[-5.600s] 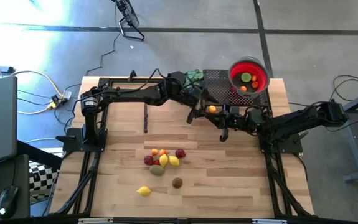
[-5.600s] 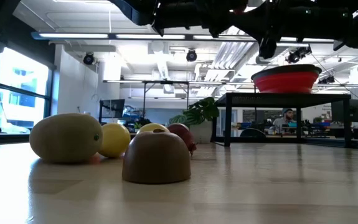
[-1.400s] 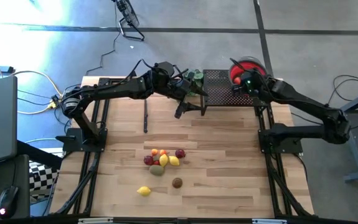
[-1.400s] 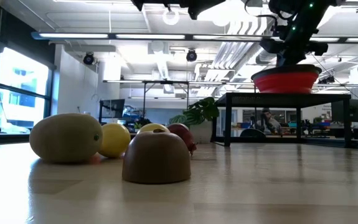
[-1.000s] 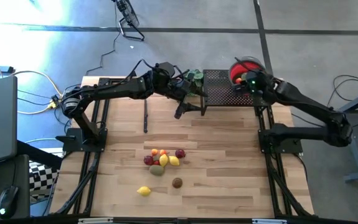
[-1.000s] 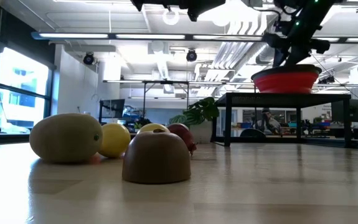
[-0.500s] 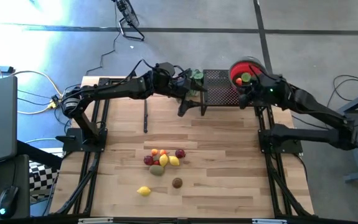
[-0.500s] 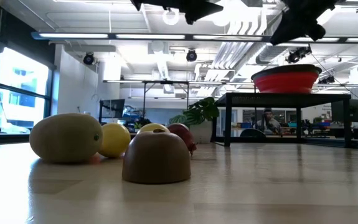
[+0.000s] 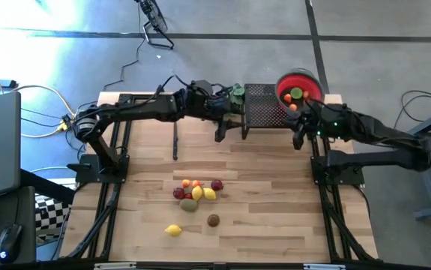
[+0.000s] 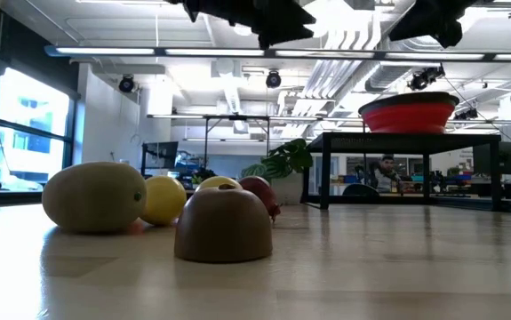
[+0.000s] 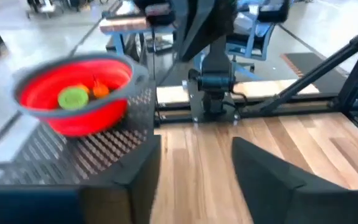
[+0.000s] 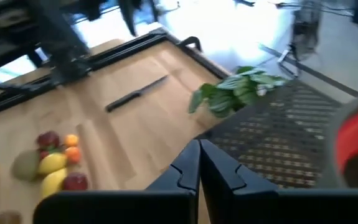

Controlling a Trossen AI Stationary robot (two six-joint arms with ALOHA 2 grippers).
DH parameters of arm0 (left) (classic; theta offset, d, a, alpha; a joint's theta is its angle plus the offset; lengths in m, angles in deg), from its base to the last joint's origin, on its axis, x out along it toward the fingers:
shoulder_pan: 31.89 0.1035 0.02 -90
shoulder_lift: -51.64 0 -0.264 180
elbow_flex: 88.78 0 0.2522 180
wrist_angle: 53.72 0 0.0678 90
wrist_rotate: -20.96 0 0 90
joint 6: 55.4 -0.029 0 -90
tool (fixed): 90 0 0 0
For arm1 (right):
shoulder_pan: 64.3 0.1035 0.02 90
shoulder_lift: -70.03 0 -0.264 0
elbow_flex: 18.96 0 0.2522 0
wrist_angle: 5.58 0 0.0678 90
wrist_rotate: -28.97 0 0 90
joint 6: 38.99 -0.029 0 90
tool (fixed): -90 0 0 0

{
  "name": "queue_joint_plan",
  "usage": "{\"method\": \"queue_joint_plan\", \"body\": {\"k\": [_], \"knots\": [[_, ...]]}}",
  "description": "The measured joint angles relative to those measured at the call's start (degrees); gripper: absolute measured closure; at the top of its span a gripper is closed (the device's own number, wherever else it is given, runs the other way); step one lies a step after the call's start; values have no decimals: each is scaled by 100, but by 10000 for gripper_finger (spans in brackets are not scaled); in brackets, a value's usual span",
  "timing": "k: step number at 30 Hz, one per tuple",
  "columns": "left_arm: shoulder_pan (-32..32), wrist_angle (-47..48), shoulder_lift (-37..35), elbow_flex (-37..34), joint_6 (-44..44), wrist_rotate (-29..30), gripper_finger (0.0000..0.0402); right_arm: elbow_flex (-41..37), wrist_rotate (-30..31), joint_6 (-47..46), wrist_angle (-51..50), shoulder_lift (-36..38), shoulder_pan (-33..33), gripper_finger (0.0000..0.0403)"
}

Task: Pick & Place Fruit
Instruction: Put the red pomegranate into the red strainer bowl

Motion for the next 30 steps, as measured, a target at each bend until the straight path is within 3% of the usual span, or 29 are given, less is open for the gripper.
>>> {"method": "queue_joint_plan", "body": {"k": [8,13,22,30], "knots": [[-2,-787,-82,-840,199,-254,336,-703,1,-136,787,229,617,400],[-2,-1431,-567,-1667,212,-373,382,-933,-1,-211,1003,220,1005,399],[-3,-1400,-1894,-3133,206,-57,400,-1433,3,56,2153,225,1589,399],[-2,-275,-2823,-3463,270,-12,400,-2122,1,151,3449,222,1833,399]]}}
